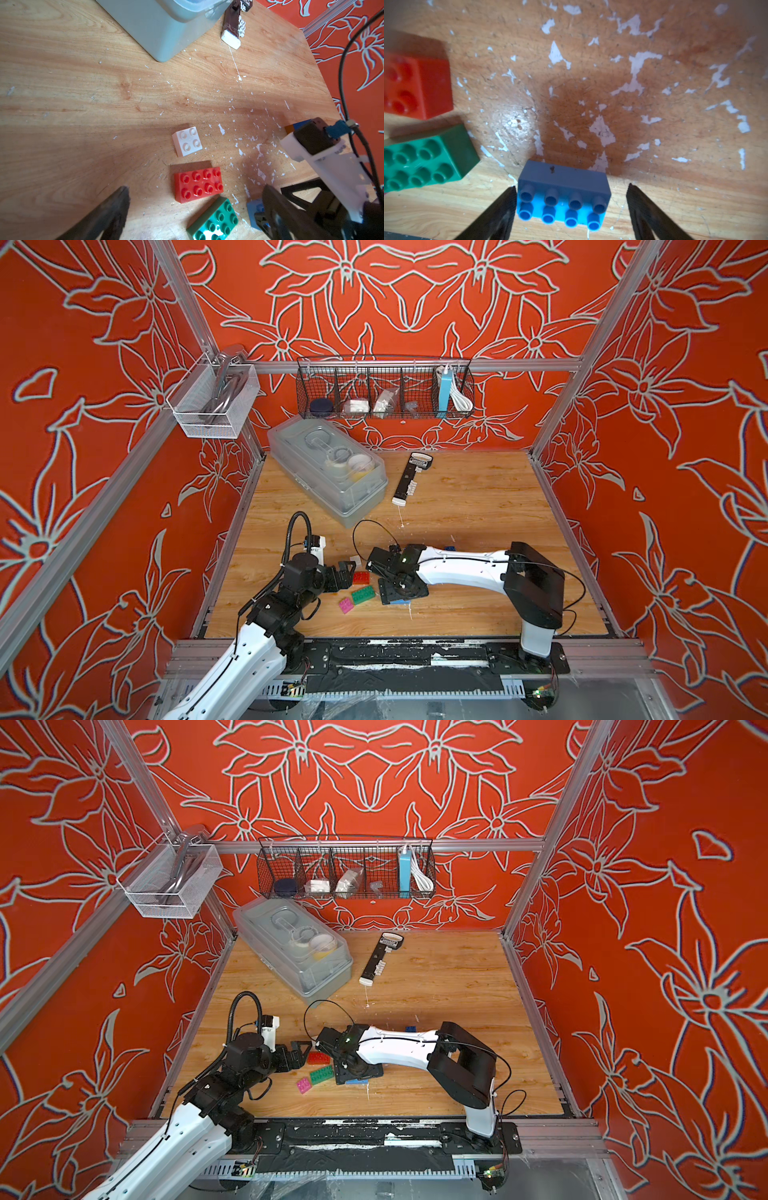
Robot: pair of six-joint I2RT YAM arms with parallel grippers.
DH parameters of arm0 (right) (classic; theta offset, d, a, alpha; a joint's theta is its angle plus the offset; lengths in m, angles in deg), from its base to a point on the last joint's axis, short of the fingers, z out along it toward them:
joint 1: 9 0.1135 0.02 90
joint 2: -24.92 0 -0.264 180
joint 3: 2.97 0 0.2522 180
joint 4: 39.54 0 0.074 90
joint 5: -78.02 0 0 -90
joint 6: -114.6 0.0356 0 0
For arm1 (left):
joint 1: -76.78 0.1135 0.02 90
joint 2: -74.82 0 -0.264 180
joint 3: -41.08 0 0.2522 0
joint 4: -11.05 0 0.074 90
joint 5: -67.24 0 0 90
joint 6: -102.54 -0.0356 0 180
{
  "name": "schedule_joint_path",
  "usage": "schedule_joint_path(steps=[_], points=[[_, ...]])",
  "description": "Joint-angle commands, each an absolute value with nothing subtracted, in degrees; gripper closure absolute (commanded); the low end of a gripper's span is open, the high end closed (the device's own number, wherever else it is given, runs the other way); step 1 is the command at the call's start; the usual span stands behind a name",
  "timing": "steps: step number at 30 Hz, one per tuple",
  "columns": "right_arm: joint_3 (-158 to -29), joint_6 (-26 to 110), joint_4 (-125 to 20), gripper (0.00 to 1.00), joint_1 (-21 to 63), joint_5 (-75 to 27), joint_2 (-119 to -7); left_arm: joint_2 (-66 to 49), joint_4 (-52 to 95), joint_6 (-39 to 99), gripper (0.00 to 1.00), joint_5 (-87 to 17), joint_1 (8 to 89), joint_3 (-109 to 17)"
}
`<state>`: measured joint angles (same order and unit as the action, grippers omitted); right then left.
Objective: Assemble a spoon with lego
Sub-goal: Pick up the lego brick from the center of the board.
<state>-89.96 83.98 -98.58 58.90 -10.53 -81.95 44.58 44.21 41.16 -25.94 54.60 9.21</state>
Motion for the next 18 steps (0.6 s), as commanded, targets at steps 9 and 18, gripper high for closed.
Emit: schedule_joint_path(steps=[9, 18], points=[[-88.71, 84.75, -98.83, 0.2, 59.18, -10.79, -81.66, 44.04, 43.88, 41.46, 0.02, -26.86, 54.89, 9.52], [-87.47, 84.62, -101.0, 0.2, 59.17, -9.23, -81.14, 43.95, 44.06, 41.3, 0.02, -27.2, 54.89, 9.34]])
